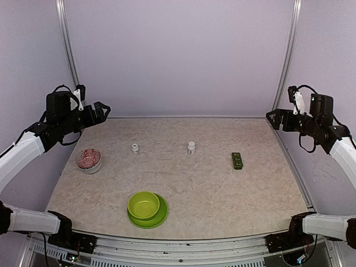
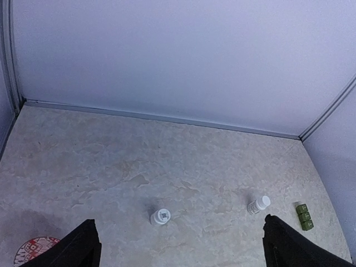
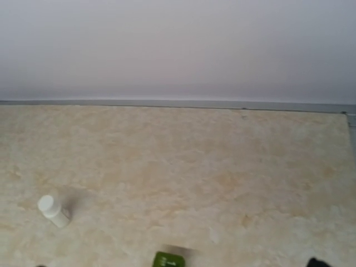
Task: Sort the pills into containers
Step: Pick up the pill container from the center of the board.
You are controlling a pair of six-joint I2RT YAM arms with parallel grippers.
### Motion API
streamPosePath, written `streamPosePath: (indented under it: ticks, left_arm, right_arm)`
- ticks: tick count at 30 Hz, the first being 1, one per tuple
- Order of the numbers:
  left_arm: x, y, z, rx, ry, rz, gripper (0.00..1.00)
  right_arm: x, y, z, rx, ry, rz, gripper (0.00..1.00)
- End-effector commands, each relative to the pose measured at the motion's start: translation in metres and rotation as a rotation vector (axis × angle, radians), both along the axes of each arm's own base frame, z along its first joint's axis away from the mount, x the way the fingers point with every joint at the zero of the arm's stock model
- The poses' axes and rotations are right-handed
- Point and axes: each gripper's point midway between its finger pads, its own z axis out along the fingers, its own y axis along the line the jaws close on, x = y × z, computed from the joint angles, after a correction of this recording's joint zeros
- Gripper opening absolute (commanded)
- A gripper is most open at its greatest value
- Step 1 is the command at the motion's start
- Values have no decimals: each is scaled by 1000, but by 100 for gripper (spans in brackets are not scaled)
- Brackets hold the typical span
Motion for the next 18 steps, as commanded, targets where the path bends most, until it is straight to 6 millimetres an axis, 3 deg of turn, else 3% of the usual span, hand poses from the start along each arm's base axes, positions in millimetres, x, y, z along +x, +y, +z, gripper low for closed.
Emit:
streamPosePath:
  ticks: [1,7,12,18]
  left_arm:
    - [6,-21,24,-70,-45,-55,99]
    - [12,-38,23,-113,-35,-89,99]
    - [15,-49,15,-137,-19,-103,99]
    - [15,-66,-9,-185,7,-119,99]
  right_arm:
    - [7,10,24,60,-49,49,100]
    - [8,25,26,247,-69,102,100]
    - [0,30,30,268,-139,158,100]
    - [12,24,4,284,-13,99,100]
